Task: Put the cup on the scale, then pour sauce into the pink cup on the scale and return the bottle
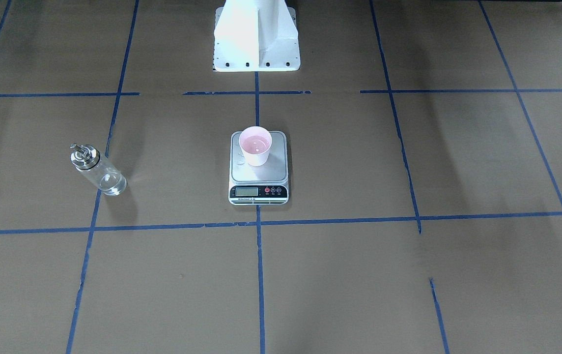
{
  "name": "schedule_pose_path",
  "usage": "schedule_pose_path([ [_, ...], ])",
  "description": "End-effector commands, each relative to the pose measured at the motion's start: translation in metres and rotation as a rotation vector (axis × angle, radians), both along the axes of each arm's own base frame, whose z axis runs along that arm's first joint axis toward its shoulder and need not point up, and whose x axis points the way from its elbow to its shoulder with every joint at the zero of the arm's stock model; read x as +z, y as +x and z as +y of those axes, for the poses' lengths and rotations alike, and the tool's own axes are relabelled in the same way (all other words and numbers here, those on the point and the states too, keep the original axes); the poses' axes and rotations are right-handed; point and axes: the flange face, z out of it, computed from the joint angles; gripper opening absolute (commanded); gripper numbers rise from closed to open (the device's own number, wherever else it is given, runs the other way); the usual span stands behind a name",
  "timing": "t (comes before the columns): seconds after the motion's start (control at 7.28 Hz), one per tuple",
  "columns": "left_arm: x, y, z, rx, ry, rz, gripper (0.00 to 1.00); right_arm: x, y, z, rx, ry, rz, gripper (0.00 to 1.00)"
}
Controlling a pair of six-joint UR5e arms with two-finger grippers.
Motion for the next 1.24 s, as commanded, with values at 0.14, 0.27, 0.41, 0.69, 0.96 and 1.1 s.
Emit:
schedule_pose_path([
  [0.14, -0.034, 0.002, -0.02, 0.003, -0.145, -0.012, 1.0, -0.026, -0.022, -0.041, -0.048, -0.113, 0.041, 1.0],
  [0.27, -0.041, 0.004, -0.027, 0.006, -0.098, -0.01, 1.0, -0.027, -0.021, -0.043, -0.055, -0.114, 0.043, 1.0],
  [0.41, -0.019, 0.004, -0.023, 0.008, -0.109, -0.01, 1.0, -0.028, -0.023, -0.044, -0.056, -0.114, 0.037, 1.0],
  [0.69, -0.002, 0.006, -0.027, 0.011, -0.004, 0.003, 1.0, -0.019, -0.022, -0.037, -0.057, -0.125, 0.036, 1.0],
  [0.96, -0.021, 0.006, -0.044, 0.004, 0.036, -0.001, 1.0, -0.009, -0.025, -0.029, -0.063, -0.131, 0.036, 1.0],
  [1.1, -0.028, 0.003, -0.053, -0.003, 0.057, -0.021, 1.0, -0.006, -0.027, -0.032, -0.064, -0.088, 0.035, 1.0],
])
